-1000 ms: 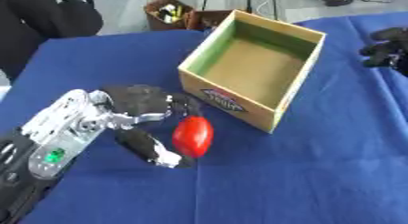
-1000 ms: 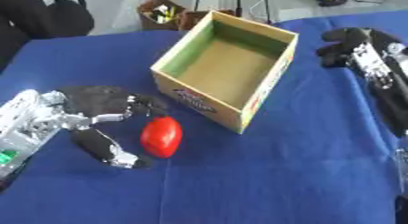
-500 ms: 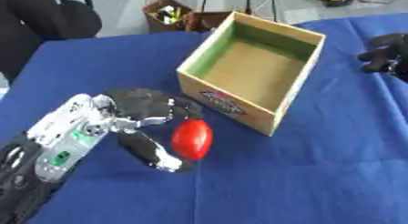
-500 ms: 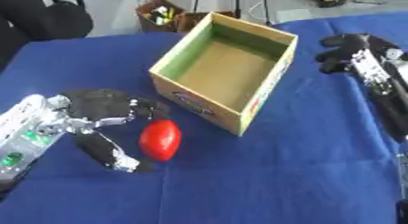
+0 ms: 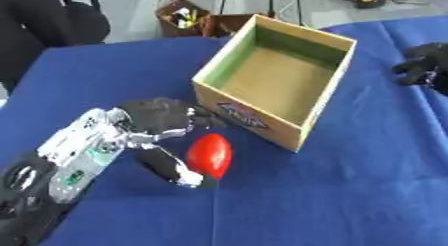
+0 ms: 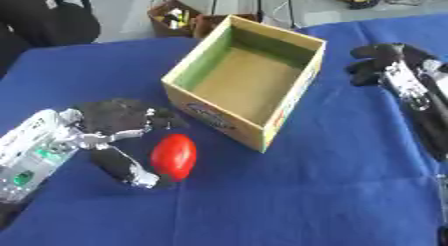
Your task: Pick up objects on the table and place them in the box.
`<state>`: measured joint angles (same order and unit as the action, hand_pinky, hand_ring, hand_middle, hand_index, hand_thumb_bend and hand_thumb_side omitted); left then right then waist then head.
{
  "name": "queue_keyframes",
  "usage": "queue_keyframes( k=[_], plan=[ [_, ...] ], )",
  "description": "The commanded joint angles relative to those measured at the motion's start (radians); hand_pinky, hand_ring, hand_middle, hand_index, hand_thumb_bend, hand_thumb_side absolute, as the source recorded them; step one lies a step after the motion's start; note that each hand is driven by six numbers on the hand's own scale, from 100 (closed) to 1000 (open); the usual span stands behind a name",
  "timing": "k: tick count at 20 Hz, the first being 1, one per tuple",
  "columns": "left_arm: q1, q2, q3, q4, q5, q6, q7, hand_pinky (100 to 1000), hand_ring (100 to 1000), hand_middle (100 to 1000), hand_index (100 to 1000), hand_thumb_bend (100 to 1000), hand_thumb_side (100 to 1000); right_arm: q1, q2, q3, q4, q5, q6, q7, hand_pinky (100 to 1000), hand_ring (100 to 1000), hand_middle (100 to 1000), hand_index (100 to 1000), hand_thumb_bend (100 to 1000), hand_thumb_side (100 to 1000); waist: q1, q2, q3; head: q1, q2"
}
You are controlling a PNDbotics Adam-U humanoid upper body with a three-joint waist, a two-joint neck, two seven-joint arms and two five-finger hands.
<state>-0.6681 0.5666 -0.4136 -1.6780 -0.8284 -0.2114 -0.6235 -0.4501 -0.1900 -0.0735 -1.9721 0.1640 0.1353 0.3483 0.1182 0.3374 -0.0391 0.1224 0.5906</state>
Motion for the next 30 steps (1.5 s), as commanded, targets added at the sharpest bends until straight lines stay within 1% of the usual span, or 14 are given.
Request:
queue_keyframes(
  k=[1,6,9,12,17,20,21,22,24,26,27,28,29,30],
  plan=[
    [-0.019,0.007,0.016,0.007,-0.013,-0.012,0.007,585,805,849,1000,562,909,-0.017,-0.019,0.000,-0.007,-0.007,-0.004,0.005,727,748,490,754,100,831,-0.003,-0.014,-0.001,0.006,-0.013],
    [-0.027,-0.001,0.014,0.031,-0.019,-0.040,-0.003,586,803,847,1000,575,902,-0.018,-0.022,0.000,-0.006,-0.007,-0.005,0.009,727,749,490,754,100,833,-0.002,-0.007,-0.004,0.008,-0.015],
    [-0.026,-0.003,0.009,0.046,-0.020,-0.067,-0.028,586,798,855,1000,597,899,-0.019,-0.024,-0.001,-0.005,-0.008,-0.005,0.010,728,749,490,754,100,834,-0.001,-0.002,-0.007,0.010,-0.017],
    [-0.025,-0.003,0.008,0.055,-0.015,-0.086,-0.055,570,786,863,1000,594,880,-0.018,-0.026,-0.001,-0.004,-0.008,-0.005,0.011,728,749,490,755,100,835,0.001,0.001,-0.006,0.010,-0.017],
    [-0.029,-0.007,0.013,0.070,-0.018,-0.092,-0.073,534,754,845,1000,567,845,-0.017,-0.027,0.000,-0.004,-0.009,-0.005,0.015,729,750,490,755,100,836,0.002,0.004,-0.008,0.010,-0.022],
    [-0.030,-0.008,0.016,0.077,-0.023,-0.090,-0.064,484,710,792,1000,519,813,-0.016,-0.028,-0.001,-0.004,-0.010,-0.005,0.015,729,750,490,755,100,837,0.002,0.005,-0.008,0.010,-0.024],
    [-0.031,-0.010,0.016,0.078,-0.025,-0.088,-0.058,440,674,745,999,486,785,-0.016,-0.027,-0.001,-0.004,-0.010,-0.004,0.016,729,750,490,755,100,838,0.002,0.005,-0.008,0.010,-0.025],
    [-0.033,-0.011,0.018,0.078,-0.027,-0.085,-0.047,406,650,721,989,466,766,-0.016,-0.027,0.000,-0.004,-0.010,-0.004,0.017,729,750,490,755,100,838,0.002,0.005,-0.009,0.010,-0.026],
    [-0.035,-0.012,0.020,0.078,-0.029,-0.073,-0.018,279,570,647,960,412,682,-0.016,-0.027,0.000,-0.003,-0.010,-0.004,0.018,730,750,490,755,100,837,0.002,0.006,-0.009,0.010,-0.027],
    [-0.036,-0.013,0.020,0.078,-0.034,-0.061,0.011,200,514,615,946,379,631,-0.016,-0.027,-0.001,-0.003,-0.010,-0.005,0.018,730,750,490,755,100,838,0.001,0.007,-0.010,0.011,-0.028],
    [-0.036,-0.013,0.018,0.080,-0.036,-0.057,0.020,130,467,612,941,371,605,-0.016,-0.027,-0.001,-0.003,-0.010,-0.005,0.018,730,750,490,755,100,839,0.001,0.007,-0.010,0.011,-0.029],
    [-0.035,-0.013,0.016,0.082,-0.038,-0.055,0.023,102,451,609,938,368,596,-0.016,-0.027,0.000,-0.003,-0.011,-0.005,0.018,730,750,490,755,100,840,0.001,0.007,-0.010,0.011,-0.029],
    [-0.035,-0.013,0.014,0.084,-0.038,-0.052,0.024,100,403,601,929,347,574,-0.016,-0.027,0.000,-0.003,-0.011,-0.005,0.019,730,750,490,756,100,839,0.002,0.007,-0.010,0.012,-0.029],
    [-0.035,-0.013,0.013,0.085,-0.036,-0.051,0.024,100,395,587,919,333,557,-0.016,-0.027,0.000,-0.003,-0.011,-0.005,0.019,730,750,490,756,100,839,0.002,0.007,-0.010,0.011,-0.029]
  ],
)
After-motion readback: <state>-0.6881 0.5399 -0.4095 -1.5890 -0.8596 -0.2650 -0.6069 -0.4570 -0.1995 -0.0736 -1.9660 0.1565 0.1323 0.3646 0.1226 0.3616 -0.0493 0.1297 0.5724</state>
